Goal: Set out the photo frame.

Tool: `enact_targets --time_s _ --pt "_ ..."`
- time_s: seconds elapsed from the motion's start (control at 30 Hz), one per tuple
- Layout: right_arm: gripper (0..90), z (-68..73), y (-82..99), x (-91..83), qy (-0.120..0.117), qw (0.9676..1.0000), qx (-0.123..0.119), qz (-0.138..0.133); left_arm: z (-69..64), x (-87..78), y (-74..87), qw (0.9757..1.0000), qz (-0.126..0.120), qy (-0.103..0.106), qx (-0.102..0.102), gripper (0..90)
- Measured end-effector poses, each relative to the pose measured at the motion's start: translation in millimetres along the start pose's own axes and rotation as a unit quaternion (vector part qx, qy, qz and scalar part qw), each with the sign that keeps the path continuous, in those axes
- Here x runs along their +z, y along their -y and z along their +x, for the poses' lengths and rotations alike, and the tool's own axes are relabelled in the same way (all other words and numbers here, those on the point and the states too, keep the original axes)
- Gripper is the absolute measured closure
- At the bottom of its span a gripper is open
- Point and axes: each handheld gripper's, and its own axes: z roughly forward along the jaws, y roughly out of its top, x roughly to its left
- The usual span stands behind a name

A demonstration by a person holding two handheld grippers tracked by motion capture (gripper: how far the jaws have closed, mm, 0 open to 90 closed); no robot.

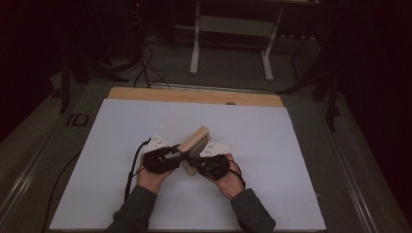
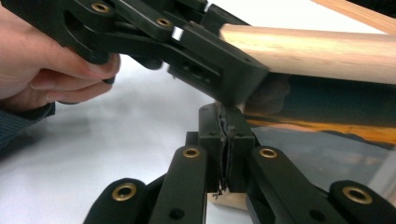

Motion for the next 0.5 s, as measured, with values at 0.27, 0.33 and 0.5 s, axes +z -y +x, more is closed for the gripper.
enact_targets --time_s 0.27,0.33,0.5 --pt "80.1 -17.6 6.6 -20.9 0.032 0.9991 0.023 -0.014 5.3 -0.7 -0.7 0.9999 0.004 0.009 0.000 57.7" --pt "77.2 -22.3 7.8 -25.1 0.041 0.9985 0.030 -0.019 4.9 -0.7 -1.5 0.9999 0.007 0.013 0.008 57.8" --pt "72.2 -32.8 9.3 -34.2 0.062 0.9966 0.047 -0.026 6.3 -0.2 -3.6 0.9996 0.013 0.023 0.014 58.1"
